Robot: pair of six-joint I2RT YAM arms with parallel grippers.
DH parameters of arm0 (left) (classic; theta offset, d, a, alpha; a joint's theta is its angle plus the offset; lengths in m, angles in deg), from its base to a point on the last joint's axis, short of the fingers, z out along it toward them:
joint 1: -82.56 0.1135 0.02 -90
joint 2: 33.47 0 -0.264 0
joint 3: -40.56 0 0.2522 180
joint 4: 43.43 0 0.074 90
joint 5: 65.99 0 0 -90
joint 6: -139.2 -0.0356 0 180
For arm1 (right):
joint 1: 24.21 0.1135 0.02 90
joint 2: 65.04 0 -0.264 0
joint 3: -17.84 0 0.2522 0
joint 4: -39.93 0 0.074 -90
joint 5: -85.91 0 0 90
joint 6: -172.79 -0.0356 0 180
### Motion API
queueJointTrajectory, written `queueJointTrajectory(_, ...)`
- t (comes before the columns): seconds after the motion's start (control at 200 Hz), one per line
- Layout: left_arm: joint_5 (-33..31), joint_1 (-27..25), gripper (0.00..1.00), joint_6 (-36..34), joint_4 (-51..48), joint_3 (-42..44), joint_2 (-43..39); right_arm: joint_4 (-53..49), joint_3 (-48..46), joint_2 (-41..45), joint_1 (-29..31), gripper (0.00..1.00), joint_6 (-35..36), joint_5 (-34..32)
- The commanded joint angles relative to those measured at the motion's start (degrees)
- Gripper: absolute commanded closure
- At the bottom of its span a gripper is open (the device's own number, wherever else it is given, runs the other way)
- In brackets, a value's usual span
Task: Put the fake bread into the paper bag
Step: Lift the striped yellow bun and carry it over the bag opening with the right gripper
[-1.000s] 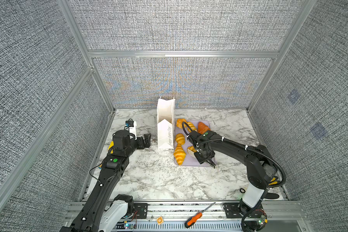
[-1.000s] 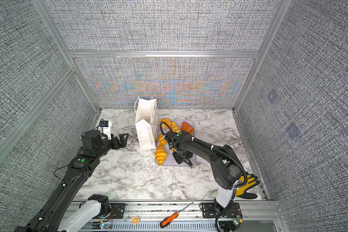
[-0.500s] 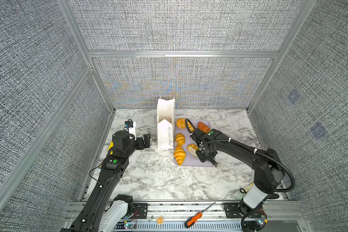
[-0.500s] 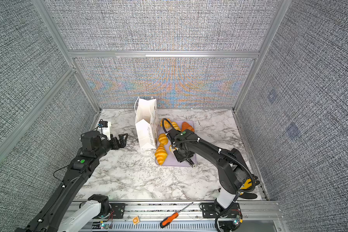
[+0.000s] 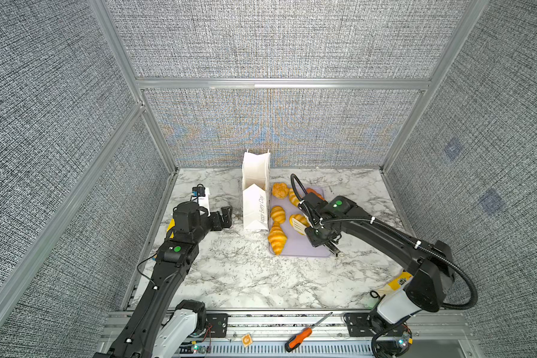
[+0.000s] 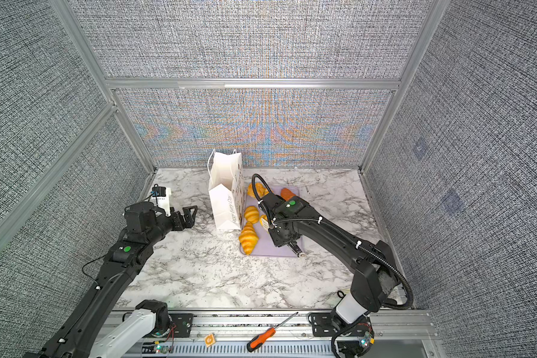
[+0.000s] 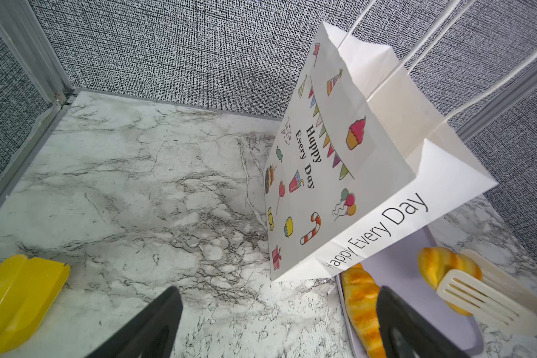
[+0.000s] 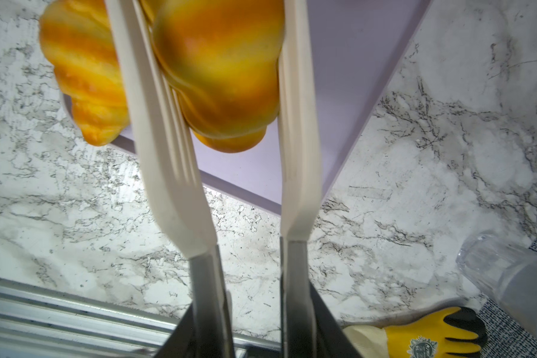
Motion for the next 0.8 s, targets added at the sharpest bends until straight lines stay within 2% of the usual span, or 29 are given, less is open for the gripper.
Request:
queueJointTrajectory(0.0,1.24,0.10,0.01,-0.26,-0.24,-0.66,0.09,-1.56,2.39,0.73,1.19,0.60,-1.92,-1.25)
queueJointTrajectory(0.43,1.20,0.06,0.01,-0.64,-0.68,-0.47,-0.18,-1.51,11.45,2.64,5.22,0.61,-3.75,-0.14)
queueJointTrajectory(0.795,0.88,0.05,0.01,-0.68,-0.77,-0.29,-0.03,-0.64,19.52,0.36,9.20,0.62,-3.78,1.38)
